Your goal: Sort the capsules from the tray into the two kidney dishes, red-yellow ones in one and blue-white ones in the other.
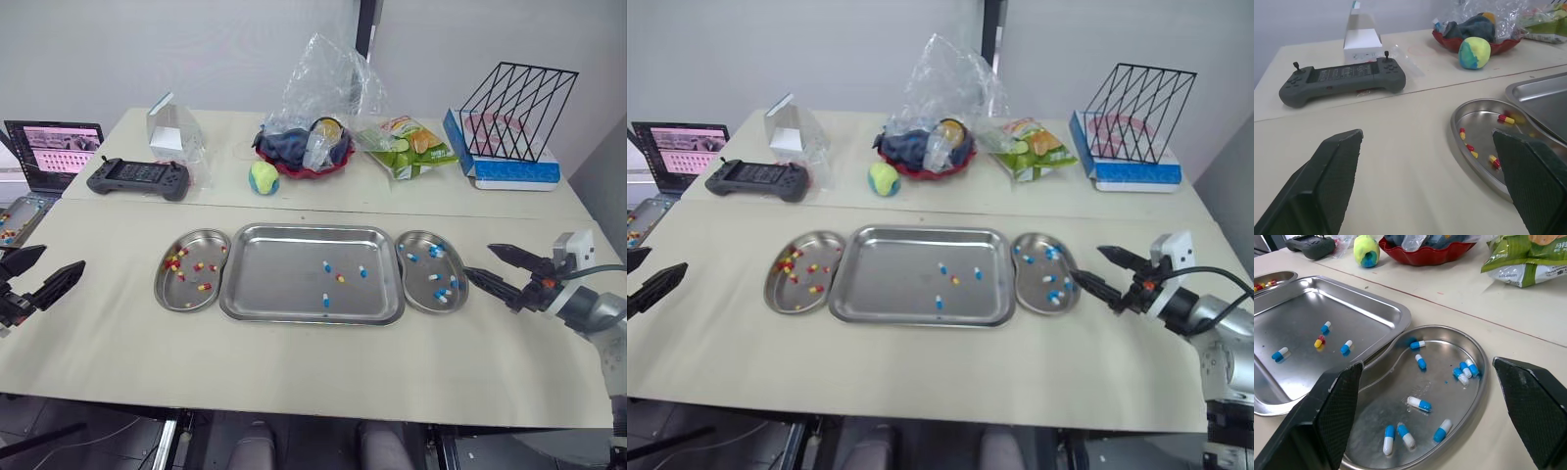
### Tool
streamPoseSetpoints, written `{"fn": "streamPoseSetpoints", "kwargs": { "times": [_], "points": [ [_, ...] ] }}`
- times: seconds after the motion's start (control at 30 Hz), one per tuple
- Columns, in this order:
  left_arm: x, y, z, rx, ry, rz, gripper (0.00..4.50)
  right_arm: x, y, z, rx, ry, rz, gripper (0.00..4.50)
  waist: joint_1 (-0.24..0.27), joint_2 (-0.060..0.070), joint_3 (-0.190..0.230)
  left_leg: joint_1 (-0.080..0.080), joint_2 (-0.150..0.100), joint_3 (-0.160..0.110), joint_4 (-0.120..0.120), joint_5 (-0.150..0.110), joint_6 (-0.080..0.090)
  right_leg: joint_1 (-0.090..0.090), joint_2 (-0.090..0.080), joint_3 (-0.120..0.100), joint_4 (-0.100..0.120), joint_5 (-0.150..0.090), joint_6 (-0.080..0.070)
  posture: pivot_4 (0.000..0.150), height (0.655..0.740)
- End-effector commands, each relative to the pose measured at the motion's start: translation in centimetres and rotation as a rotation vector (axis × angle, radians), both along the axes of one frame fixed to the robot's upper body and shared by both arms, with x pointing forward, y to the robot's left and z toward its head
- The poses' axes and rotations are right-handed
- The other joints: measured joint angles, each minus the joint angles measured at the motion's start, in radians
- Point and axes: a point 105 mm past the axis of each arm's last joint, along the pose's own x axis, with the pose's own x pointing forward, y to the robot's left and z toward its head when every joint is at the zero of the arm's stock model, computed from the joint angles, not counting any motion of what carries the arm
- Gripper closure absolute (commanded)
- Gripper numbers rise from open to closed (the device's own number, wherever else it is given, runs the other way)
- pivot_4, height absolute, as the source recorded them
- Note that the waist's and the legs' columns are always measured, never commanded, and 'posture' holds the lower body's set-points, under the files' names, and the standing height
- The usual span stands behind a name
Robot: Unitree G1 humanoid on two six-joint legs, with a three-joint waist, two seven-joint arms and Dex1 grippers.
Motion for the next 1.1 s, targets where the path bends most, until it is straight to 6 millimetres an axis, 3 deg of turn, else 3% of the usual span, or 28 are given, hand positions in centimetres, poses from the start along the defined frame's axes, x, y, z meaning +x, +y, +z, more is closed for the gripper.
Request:
{"fn": "streamPoseSetpoints", "kwargs": {
  "times": [0.03, 0.5, 0.8, 0.9, 1.1],
  "points": [
    [-0.2, -0.1, 1.2, 0.048, -0.043, 0.001, 0.05, 0.3, 0.1, 0.9, -0.019, -0.042, 0.016, 0.0, 0.0, 0.0, 0.0, 0.0, 0.0, 0.0, 0.0, 0.0, 0.0, 0.0, 0.0, 0.0, 0.0, 0.0, 0.0, 0.15, 0.738],
    [-1.5, 0.0, 0.8, 0.042, -0.025, -0.016, 0.05, 1.0, -0.1, 1.3, -0.029, -0.046, 0.019, 0.0, 0.001, 0.0, 0.0, 0.0, 0.0, 0.0, 0.0, 0.0, 0.0, 0.0, 0.0, 0.0, 0.0, 0.0, 0.0, 0.15, 0.738],
    [-0.3, -0.7, 1.9, 0.044, -0.044, -0.08, 0.05, 1.5, -0.6, 2.3, -0.009, -0.062, -0.05, 0.0, 0.002, 0.0, 0.0, 0.0, 0.0, 0.0, 0.0, 0.0, 0.0, 0.0, 0.0, 0.0, -0.001, 0.0, 0.0, 0.15, 0.738],
    [0.1, -1.4, 2.1, 0.047, -0.022, -0.144, 0.05, 0.9, 0.5, 2.3, -0.037, -0.062, -0.013, 0.0, 0.001, 0.0, 0.0, 0.0, 0.0, 0.0, -0.001, 0.0, 0.0, 0.0, 0.0, 0.0, -0.001, 0.0, 0.0, 0.15, 0.738],
    [1.0, -4.9, 1.8, 0.048, 0.057, -0.336, 0.05, 0.2, 3.5, 2.7, 0.042, -0.036, 0.032, 0.0, 0.0, 0.0, 0.0, 0.0, 0.0, 0.0, -0.002, 0.0, 0.0, 0.0, 0.0, 0.0, 0.0, 0.0, 0.0, 0.15, 0.738]
  ]
}}
